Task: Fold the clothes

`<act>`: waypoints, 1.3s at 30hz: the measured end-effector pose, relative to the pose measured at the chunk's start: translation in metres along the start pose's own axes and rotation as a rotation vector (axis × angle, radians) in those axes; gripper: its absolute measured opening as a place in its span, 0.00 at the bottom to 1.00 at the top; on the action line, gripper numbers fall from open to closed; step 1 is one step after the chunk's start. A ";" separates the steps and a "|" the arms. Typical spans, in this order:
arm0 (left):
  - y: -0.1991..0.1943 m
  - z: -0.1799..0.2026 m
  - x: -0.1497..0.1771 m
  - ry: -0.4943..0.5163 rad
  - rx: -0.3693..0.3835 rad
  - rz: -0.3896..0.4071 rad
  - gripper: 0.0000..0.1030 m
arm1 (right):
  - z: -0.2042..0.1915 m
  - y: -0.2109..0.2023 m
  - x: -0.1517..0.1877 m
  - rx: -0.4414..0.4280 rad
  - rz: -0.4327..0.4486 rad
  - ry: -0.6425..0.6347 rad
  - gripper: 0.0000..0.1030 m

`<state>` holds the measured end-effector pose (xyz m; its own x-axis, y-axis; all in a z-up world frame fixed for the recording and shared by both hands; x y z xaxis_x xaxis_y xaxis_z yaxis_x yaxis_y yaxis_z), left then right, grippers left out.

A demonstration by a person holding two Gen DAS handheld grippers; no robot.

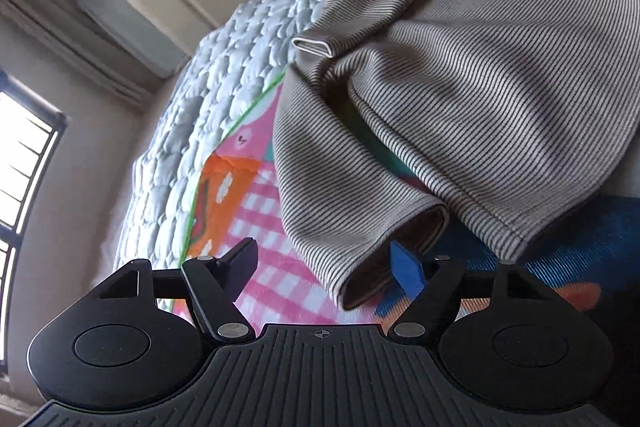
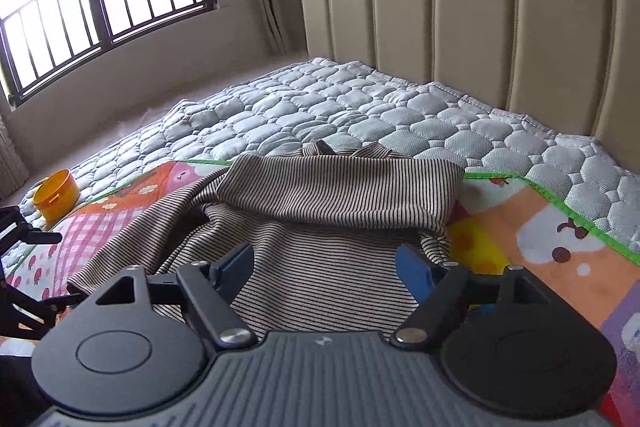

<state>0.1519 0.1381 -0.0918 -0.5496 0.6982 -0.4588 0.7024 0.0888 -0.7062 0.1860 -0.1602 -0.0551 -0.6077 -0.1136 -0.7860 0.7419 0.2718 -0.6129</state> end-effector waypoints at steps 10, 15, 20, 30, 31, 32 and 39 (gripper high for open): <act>0.031 -0.102 -0.042 -0.394 -0.259 0.088 0.09 | 0.013 0.023 0.012 0.019 -0.060 0.036 0.77; 0.018 -0.219 -0.058 -0.836 -0.194 0.092 0.09 | 0.021 0.025 0.010 0.018 -0.064 0.086 0.77; 0.005 -0.221 -0.118 -0.928 -0.025 0.165 0.07 | 0.028 0.018 0.003 0.008 -0.035 0.130 0.77; 0.001 -0.149 -0.215 -0.979 0.240 0.186 0.55 | 0.061 0.008 0.007 -0.013 -0.006 0.241 0.80; 0.004 -0.148 -0.203 -1.039 0.273 0.154 0.80 | 0.062 0.010 0.009 -0.013 -0.016 0.243 0.80; 0.010 -0.147 -0.184 -1.110 0.328 0.116 0.89 | 0.064 0.012 0.011 -0.013 -0.026 0.245 0.80; 0.038 -0.134 -0.011 -1.553 0.178 -0.100 0.92 | 0.050 0.026 0.017 -0.042 -0.066 0.210 0.83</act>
Point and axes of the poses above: each gripper's, at about its wrist camera, not at the fingertips, and y roughly the way its jaws point, z to its right, x to its underside, the point moved 5 cm from there along y, roughly the way its jaws point, and after that the axes turned 6 degrees about -y, right-handed, at the moved point
